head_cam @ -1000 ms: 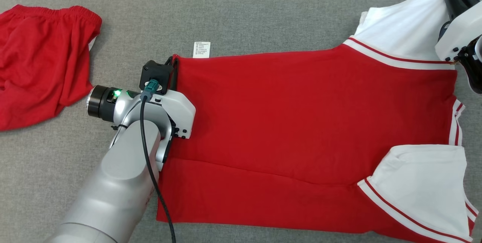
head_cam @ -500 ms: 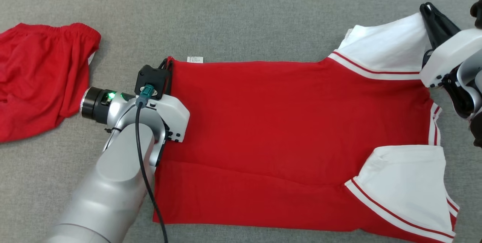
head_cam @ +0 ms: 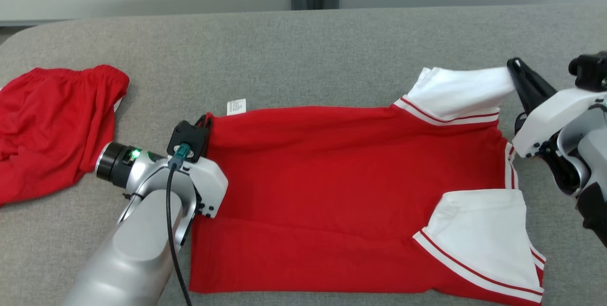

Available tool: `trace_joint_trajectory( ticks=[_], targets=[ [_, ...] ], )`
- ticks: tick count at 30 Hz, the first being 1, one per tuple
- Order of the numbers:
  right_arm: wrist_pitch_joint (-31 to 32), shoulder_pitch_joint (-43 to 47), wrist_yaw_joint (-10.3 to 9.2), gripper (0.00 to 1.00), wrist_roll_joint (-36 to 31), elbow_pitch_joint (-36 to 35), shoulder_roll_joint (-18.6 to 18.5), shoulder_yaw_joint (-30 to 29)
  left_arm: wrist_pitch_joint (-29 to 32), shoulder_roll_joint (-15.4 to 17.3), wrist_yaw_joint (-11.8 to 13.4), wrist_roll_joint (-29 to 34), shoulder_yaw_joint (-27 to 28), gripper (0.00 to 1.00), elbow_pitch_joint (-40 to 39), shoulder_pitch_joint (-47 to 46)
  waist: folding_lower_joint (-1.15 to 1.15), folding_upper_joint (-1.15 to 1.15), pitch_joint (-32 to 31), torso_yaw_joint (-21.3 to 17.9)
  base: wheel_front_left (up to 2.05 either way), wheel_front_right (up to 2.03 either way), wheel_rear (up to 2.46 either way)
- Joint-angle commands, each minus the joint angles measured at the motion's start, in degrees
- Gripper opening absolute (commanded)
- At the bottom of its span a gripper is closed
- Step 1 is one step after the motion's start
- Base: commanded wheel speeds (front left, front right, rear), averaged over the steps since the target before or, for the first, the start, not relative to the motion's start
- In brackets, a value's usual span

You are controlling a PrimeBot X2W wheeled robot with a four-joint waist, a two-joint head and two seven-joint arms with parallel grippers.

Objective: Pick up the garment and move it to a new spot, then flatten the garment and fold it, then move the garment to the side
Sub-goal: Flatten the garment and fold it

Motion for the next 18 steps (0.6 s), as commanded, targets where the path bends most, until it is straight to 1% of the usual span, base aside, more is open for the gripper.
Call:
trace_joint_trajectory(
  ticks=[1, 5, 11, 15, 18],
  targets=[
    [-0.4, 1.0, 0.01, 0.00, 0.7, -0.3, -0.6, 0.3, 0.1, 0.8, -0.3, 0.3, -0.2, 0.00, -0.2, 0.8, 0.00, 0.00, -0.9, -0.6, 0.00, 0.00, 0.00],
    [-0.4, 3.4, 0.01, 0.00, 2.4, -1.8, -1.1, 1.4, 1.3, 1.9, -1.4, 0.3, -1.4, 0.00, -1.7, 3.0, 0.00, 0.00, -2.5, -1.4, 0.00, 0.00, 0.00],
    [1.2, 6.7, 0.01, 0.00, 5.3, -4.6, -2.1, 2.8, 3.1, 4.2, -1.6, 1.0, -3.2, 0.00, -4.8, 6.2, 0.00, 0.00, -4.7, -2.4, 0.00, 0.00, 0.00],
    [4.1, 9.4, 0.01, 0.00, 8.3, -7.5, -3.0, 4.1, 5.0, 6.5, -1.8, 1.4, -4.4, 0.00, -8.7, 9.4, 0.00, 0.00, -6.3, -3.0, 0.00, 0.00, 0.00],
    [6.3, 11.0, 0.01, 0.00, 10.0, -9.6, -4.0, 4.6, 6.5, 7.8, -2.6, 1.4, -5.4, 0.00, -11.4, 11.3, 0.00, 0.00, -7.0, -3.2, 0.00, 0.00, 0.00]
  ],
)
